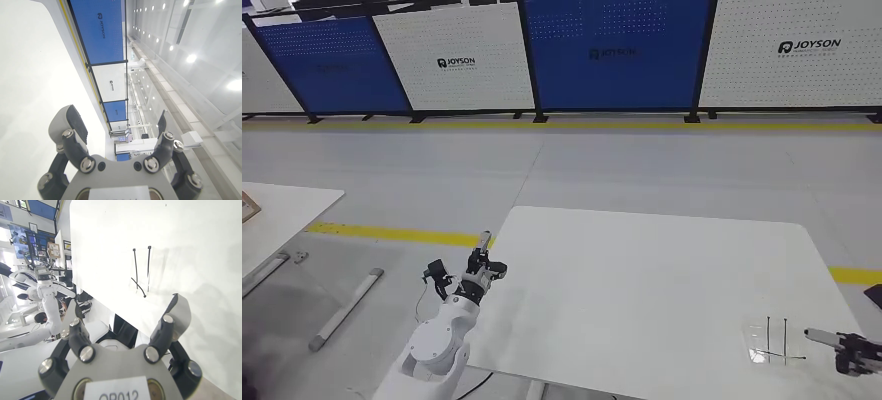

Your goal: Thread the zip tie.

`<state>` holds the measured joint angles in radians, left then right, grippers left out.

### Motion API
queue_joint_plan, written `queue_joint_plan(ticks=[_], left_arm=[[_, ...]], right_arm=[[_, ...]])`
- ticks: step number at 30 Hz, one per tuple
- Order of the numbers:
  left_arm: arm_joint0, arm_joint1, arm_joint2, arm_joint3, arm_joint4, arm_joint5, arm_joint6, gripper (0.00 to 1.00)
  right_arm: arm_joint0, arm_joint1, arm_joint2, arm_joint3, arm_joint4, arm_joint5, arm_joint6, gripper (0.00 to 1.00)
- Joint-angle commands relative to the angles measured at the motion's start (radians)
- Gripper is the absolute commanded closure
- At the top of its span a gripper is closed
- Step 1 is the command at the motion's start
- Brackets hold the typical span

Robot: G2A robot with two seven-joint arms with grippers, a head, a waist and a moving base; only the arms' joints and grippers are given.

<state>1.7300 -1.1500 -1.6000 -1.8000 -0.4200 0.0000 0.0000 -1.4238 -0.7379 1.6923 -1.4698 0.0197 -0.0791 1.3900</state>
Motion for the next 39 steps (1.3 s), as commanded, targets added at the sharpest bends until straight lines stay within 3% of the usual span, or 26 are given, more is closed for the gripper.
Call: queue_joint_plan(ticks=[1,6,16,19,26,36,39], left_arm=[[0.000,0.000,0.000,0.000,0.000,0.000,0.000,0.00],[0.000,0.000,0.000,0.000,0.000,0.000,0.000,0.00],[0.000,0.000,0.000,0.000,0.000,0.000,0.000,0.00],[0.000,0.000,0.000,0.000,0.000,0.000,0.000,0.00],[0.000,0.000,0.000,0.000,0.000,0.000,0.000,0.00],[0.000,0.000,0.000,0.000,0.000,0.000,0.000,0.00],[0.000,0.000,0.000,0.000,0.000,0.000,0.000,0.00]], right_arm=[[-0.007,0.008,-0.021,-0.006,-0.025,-0.005,0.000,0.00],[-0.003,0.032,-0.069,-0.035,-0.066,0.038,0.000,0.00],[-0.004,0.031,-0.072,-0.030,-0.059,0.046,-0.005,0.00],[0.027,0.025,-0.103,0.005,0.018,0.126,0.000,0.00],[0.106,0.024,-0.174,0.054,-0.006,0.254,0.000,0.00],[0.106,0.024,-0.174,0.054,-0.006,0.254,0.000,0.00],[0.100,0.022,-0.193,0.037,-0.056,0.287,-0.066,0.00]])
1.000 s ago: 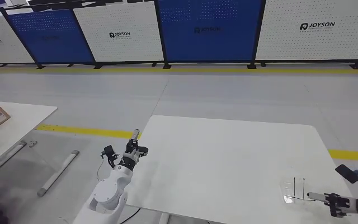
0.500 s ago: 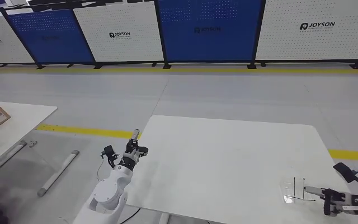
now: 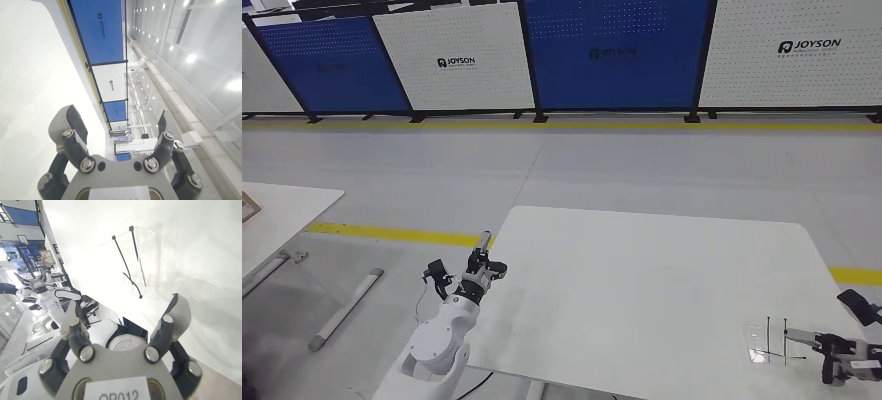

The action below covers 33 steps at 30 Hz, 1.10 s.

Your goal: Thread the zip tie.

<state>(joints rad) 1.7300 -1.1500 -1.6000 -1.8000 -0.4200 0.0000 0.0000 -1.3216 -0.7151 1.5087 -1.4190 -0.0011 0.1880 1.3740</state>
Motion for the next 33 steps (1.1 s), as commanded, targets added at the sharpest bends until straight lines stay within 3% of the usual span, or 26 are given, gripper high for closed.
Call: queue_joint_plan(ticks=[1,9,10,12,13,18,22,33], left_arm=[[0.000,0.000,0.000,0.000,0.000,0.000,0.000,0.00],[0.000,0.000,0.000,0.000,0.000,0.000,0.000,0.00],[0.000,0.000,0.000,0.000,0.000,0.000,0.000,0.00],[0.000,0.000,0.000,0.000,0.000,0.000,0.000,0.00],[0.000,0.000,0.000,0.000,0.000,0.000,0.000,0.00],[0.000,0.000,0.000,0.000,0.000,0.000,0.000,0.00],[0.000,0.000,0.000,0.000,0.000,0.000,0.000,0.00],[0.000,0.000,0.000,0.000,0.000,0.000,0.000,0.00]], right_arm=[[-0.008,-0.001,-0.011,-0.027,-0.044,0.034,-0.071,0.00],[-0.050,0.009,0.037,-0.067,-0.033,0.054,-0.057,0.00],[-0.054,0.010,0.040,-0.069,-0.031,0.054,-0.054,0.04],[-0.061,0.011,0.044,-0.073,-0.027,0.056,-0.045,0.40],[-0.062,0.012,0.045,-0.074,-0.028,0.057,-0.043,0.53],[-0.065,0.015,0.043,-0.079,-0.037,0.072,-0.039,0.65],[-0.061,0.016,0.039,-0.072,-0.043,0.085,-0.042,0.81],[-0.043,0.017,0.010,-0.071,-0.077,0.126,-0.066,0.78]])
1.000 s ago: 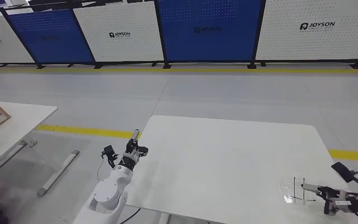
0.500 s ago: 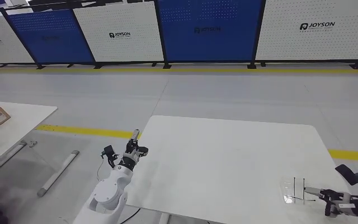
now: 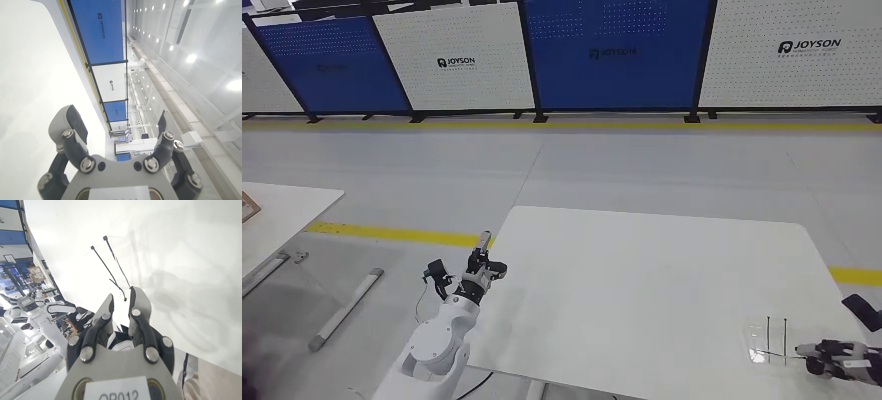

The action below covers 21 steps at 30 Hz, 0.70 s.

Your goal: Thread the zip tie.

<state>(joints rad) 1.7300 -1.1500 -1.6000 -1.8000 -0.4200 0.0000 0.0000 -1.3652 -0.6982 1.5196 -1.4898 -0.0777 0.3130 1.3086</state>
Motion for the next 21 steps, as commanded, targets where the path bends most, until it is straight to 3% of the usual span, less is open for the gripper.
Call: queue_joint_plan(ticks=[1,11,13,21], left_arm=[[0.000,0.000,0.000,0.000,0.000,0.000,0.000,0.00],[0.000,0.000,0.000,0.000,0.000,0.000,0.000,0.00],[0.000,0.000,0.000,0.000,0.000,0.000,0.000,0.00],[0.000,0.000,0.000,0.000,0.000,0.000,0.000,0.00]], right_arm=[[0.001,0.001,-0.002,0.000,-0.004,0.003,0.000,0.78],[0.014,0.001,-0.025,0.001,-0.020,0.022,0.000,0.85],[0.017,0.002,-0.027,0.002,-0.023,0.024,0.001,1.00],[0.006,0.007,-0.007,-0.019,-0.021,0.027,-0.004,1.00]])
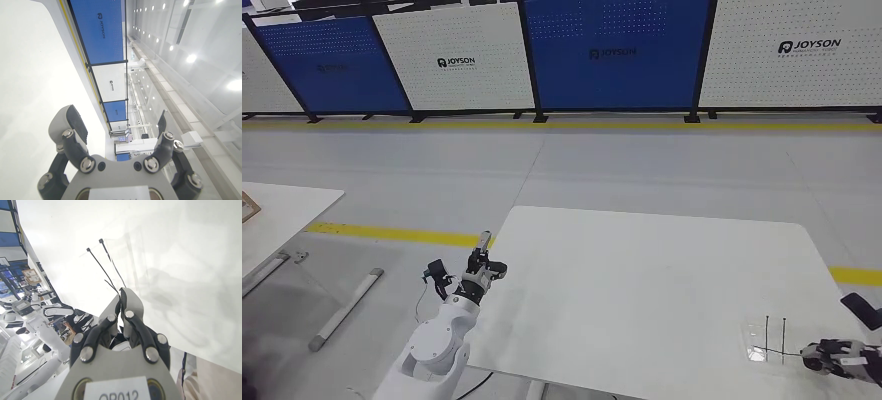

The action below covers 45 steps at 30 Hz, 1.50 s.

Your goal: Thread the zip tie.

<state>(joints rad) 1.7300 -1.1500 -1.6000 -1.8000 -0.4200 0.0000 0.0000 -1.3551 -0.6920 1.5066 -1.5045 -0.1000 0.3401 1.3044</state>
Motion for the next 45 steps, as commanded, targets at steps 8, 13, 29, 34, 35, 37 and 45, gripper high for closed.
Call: queue_joint_plan(ticks=[8,13,29,34,35,37,45], left_arm=[[0.000,0.000,0.000,0.000,0.000,0.000,0.000,0.00],[0.000,0.000,0.000,0.000,0.000,0.000,0.000,0.00],[0.000,0.000,0.000,0.000,0.000,0.000,0.000,0.00],[0.000,0.000,0.000,0.000,0.000,0.000,0.000,0.00],[0.000,0.000,0.000,0.000,0.000,0.000,0.000,0.00],[0.000,0.000,0.000,0.000,0.000,0.000,0.000,0.00],[0.000,0.000,0.000,0.000,0.000,0.000,0.000,0.00]], right_arm=[[-0.070,0.010,0.105,-0.057,0.060,-0.014,-0.042,1.00],[-0.140,0.012,0.184,-0.080,0.135,-0.033,-0.055,1.00],[-0.146,-0.001,0.195,-0.114,0.242,-0.132,-0.155,1.00],[-0.221,-0.006,0.270,-0.221,0.315,-0.233,-0.199,1.00],[-0.242,-0.007,0.275,-0.255,0.308,-0.246,-0.206,1.00],[-0.258,-0.007,0.267,-0.290,0.277,-0.240,-0.205,1.00],[-0.258,-0.007,0.267,-0.290,0.277,-0.240,-0.205,1.00]])
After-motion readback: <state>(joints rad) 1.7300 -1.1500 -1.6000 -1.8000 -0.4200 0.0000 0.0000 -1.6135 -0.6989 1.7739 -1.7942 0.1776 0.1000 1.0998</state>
